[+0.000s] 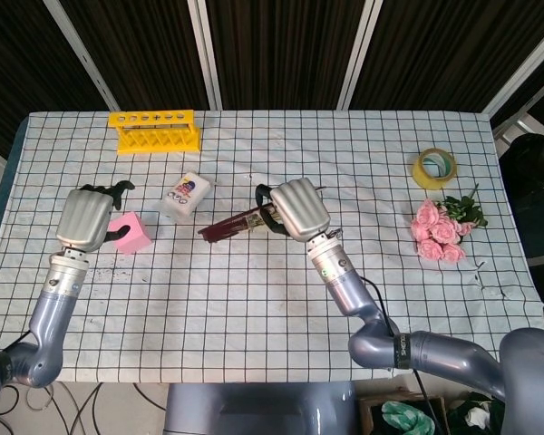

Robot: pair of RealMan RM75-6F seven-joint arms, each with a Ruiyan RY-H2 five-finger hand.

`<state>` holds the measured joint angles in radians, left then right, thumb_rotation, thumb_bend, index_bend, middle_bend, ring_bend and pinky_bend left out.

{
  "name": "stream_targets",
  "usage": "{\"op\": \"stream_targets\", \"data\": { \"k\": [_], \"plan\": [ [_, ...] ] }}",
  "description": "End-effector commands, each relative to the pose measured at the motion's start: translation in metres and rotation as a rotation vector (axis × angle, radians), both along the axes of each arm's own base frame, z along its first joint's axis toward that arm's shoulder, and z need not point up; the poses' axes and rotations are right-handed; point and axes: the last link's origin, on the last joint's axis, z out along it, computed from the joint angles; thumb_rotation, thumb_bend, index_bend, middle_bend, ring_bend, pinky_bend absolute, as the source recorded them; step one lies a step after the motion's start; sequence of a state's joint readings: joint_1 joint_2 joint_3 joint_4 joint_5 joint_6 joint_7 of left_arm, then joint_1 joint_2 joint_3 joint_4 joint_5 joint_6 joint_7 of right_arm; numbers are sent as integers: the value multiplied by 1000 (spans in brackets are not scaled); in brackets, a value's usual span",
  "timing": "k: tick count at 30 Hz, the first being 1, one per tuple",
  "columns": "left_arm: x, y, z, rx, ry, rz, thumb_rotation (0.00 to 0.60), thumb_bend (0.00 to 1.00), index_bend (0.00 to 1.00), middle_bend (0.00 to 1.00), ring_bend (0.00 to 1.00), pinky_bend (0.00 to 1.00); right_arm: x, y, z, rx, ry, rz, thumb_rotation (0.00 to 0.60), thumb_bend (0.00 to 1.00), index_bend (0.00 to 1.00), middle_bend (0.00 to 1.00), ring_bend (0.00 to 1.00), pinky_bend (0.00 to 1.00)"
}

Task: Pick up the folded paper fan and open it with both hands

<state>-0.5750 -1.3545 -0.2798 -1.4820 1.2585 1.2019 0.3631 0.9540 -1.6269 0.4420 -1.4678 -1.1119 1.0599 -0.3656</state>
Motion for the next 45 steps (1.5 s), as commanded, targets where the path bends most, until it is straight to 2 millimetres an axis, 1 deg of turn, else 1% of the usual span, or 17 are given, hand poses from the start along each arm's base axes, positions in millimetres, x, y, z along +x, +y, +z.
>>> {"op": "stream_targets", "data": {
  "k": [1, 3, 7, 14, 22, 27, 30, 32, 40, 45],
  "plan": [
    [2, 4, -3, 4, -3, 0, 600, 47, 341, 590, 599, 576, 7, -2, 4, 5, -32, -19, 600, 571, 954, 1000, 1000, 1000],
    [3, 7, -5, 4, -8, 1, 600, 63, 346, 599, 614, 592, 12, -3, 7, 12, -56, -34, 600, 571, 954, 1000, 1000, 1000],
    [8, 13, -11, 2, -13, -8, 600, 63, 353, 613, 633, 609, 21, -4, 11, 26, -105, -64, 600, 571, 954, 1000, 1000, 1000],
    [21, 23, -23, 4, -31, -42, 600, 75, 362, 657, 687, 665, 37, -6, 21, 49, -169, -105, 600, 571, 956, 1000, 1000, 1000],
    [32, 34, -32, -10, -63, -55, 600, 75, 361, 709, 740, 710, 55, -8, 34, 59, -206, -121, 600, 572, 958, 1000, 1000, 1000],
    [39, 40, -42, -52, -119, -5, 600, 75, 355, 777, 829, 792, 65, -7, 39, 76, -234, -131, 600, 572, 958, 1000, 1000, 1000],
    [45, 44, -46, -78, -164, 34, 600, 75, 349, 810, 860, 824, 70, -6, 40, 88, -252, -139, 600, 572, 958, 1000, 1000, 1000],
    [51, 47, -48, -89, -180, 49, 600, 75, 345, 816, 865, 829, 72, -5, 41, 93, -258, -142, 600, 571, 958, 1000, 1000, 1000],
    [68, 55, -58, -128, -184, 65, 600, 75, 340, 821, 866, 833, 79, -3, 47, 97, -266, -148, 600, 572, 958, 1000, 1000, 1000],
    [76, 57, -66, -150, -171, 65, 600, 76, 344, 854, 889, 861, 82, -2, 48, 106, -279, -156, 600, 572, 958, 1000, 1000, 1000]
  ]
}}
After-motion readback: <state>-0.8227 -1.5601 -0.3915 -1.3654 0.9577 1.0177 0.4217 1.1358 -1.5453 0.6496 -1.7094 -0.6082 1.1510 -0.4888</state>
